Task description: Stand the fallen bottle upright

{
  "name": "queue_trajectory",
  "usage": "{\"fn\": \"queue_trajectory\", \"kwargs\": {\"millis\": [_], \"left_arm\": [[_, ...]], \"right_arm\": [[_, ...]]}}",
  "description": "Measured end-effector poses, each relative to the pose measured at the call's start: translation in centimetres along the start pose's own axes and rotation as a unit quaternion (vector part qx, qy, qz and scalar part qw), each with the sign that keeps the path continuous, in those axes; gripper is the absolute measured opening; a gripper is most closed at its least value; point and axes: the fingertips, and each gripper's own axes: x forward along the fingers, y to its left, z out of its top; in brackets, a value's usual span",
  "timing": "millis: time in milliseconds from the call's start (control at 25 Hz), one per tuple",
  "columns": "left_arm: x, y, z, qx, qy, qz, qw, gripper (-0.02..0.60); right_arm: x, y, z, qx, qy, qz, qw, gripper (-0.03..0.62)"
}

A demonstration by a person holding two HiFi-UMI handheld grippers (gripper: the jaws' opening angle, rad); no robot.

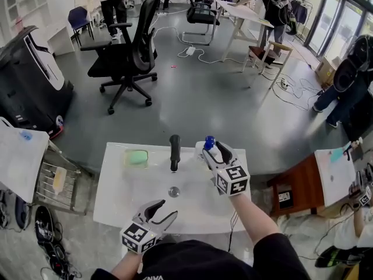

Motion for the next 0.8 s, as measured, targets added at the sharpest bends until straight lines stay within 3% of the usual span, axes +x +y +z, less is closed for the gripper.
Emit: {"fn": "queue_trajectory", "kwargs": {"millis": [200,640,800], "left_arm": [[-0.5,-0.1,0.6,0.0,-0.012,0.017,0.9998,0.236],[-1.8,-2.6,1.9,0.027,-0.038,0.049,0.9977,0.21],[-2.9,-4.2,2.0,0.032,-0.049,0.061,0.9964,0.167]], "right_arm": [[-2.6,0.6,0.5,0.011,-0.012,-0.002,1.0,0.208],[-10.2,3.3,0.8,0.05,-0.052,0.009,0.997,0.021],[-13.4,4.4,0.5,0.066,-0.061,0.014,0.996,0.005]]}}
